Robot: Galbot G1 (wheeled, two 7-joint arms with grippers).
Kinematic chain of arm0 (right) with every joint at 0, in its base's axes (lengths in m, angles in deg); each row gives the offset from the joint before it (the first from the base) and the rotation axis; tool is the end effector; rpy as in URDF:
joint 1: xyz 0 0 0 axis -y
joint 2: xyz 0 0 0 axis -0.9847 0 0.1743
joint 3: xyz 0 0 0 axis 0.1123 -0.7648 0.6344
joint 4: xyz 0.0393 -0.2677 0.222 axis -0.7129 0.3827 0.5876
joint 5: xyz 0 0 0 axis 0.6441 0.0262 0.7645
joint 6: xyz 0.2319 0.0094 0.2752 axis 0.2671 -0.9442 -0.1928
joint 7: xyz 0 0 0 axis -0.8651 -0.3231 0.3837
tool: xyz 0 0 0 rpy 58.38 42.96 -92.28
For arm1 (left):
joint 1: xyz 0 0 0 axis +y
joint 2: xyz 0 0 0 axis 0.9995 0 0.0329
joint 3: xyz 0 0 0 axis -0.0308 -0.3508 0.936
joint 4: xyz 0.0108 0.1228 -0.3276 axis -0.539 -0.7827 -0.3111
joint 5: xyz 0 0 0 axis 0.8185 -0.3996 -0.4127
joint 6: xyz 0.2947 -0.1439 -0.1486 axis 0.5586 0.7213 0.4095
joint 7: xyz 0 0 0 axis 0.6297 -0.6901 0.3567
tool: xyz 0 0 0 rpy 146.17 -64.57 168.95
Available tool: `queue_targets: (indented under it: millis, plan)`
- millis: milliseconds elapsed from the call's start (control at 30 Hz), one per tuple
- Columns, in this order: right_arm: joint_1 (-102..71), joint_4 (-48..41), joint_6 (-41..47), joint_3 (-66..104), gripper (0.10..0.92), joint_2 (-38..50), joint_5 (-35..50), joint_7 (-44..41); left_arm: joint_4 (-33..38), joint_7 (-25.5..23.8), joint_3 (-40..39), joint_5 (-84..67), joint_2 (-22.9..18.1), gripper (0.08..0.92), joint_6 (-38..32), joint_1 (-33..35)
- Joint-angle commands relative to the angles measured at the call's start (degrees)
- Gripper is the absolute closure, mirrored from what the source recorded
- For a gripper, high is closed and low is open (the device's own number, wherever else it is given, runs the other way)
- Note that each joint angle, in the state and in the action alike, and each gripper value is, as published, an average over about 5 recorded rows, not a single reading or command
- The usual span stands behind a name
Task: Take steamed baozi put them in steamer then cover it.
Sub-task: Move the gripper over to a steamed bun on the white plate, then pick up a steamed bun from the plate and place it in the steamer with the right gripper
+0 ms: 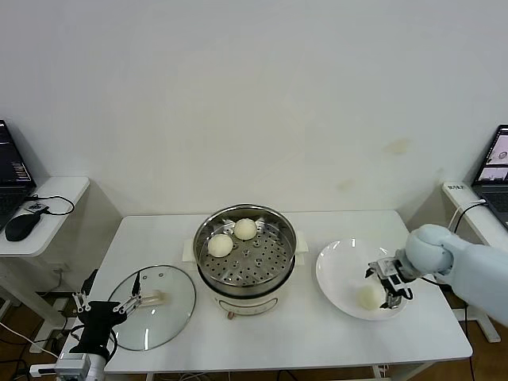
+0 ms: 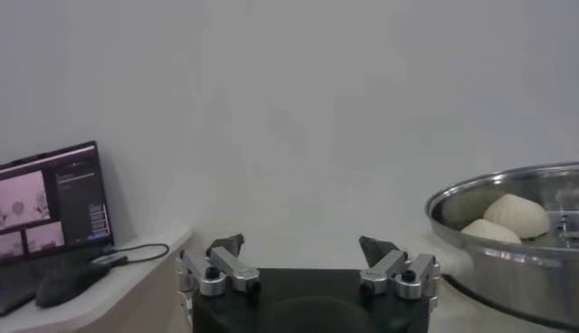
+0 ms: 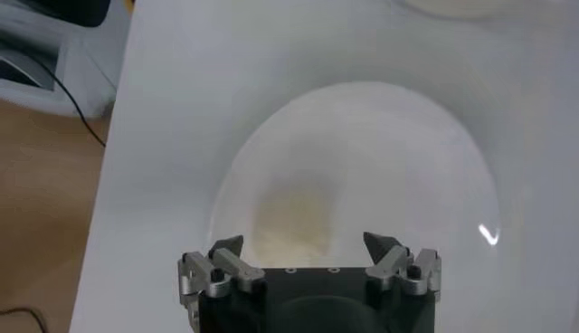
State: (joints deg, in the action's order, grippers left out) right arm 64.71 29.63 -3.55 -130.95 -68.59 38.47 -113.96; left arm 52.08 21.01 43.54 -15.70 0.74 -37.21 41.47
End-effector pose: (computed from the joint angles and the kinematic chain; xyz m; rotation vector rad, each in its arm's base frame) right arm 0.4401 -0.1562 -0.2158 1.3209 -1.2630 1.4839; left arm 0.1507 0.0977 -0.2656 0.1397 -3.0561 -0.3885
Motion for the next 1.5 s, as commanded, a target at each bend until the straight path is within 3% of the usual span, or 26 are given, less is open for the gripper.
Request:
queue_targets:
  millis: [33, 333, 633, 867, 1167, 1500]
  plan:
    - [-5.41, -4.33, -0.16, 3.77, 0.203, -2.97, -2.65, 0.6, -0.3, 0.0, 0.21, -0.08, 0.1, 0.177, -0.07, -0.14]
    - [-5.54, -5.74, 1.45, 4.02, 0.227, -4.77, -2.38, 0.82, -0.49, 0.01, 0.28, -0.08, 0.04, 0.177, -0.14, -0.18]
    - [-4.63, -5.62, 1.93, 4.52, 0.372, -4.26, -1.63, -0.01, -0.55, 0.04, 0.35, -0.09, -0.16, 0.177, -0.25, -0.07]
    - [-1.43, -3.93, 2.1, 4.23, 0.438, -2.31, -0.44, -1.4, -0.27, 0.05, 0.46, -0.17, -0.12, 0.177, -0.29, 0.0]
    - [19.34, -0.95, 2.28, -2.65, 0.448, -0.4, 8.31, -4.59, 0.28, 0.01, 0.33, -0.32, 0.18, 0.177, -0.24, -0.23]
    - [41.21, -1.84, 3.36, -14.25, 0.448, -13.58, 18.12, -4.18, 0.67, 0.04, 0.25, -0.45, 0.46, 0.177, -0.27, -0.34]
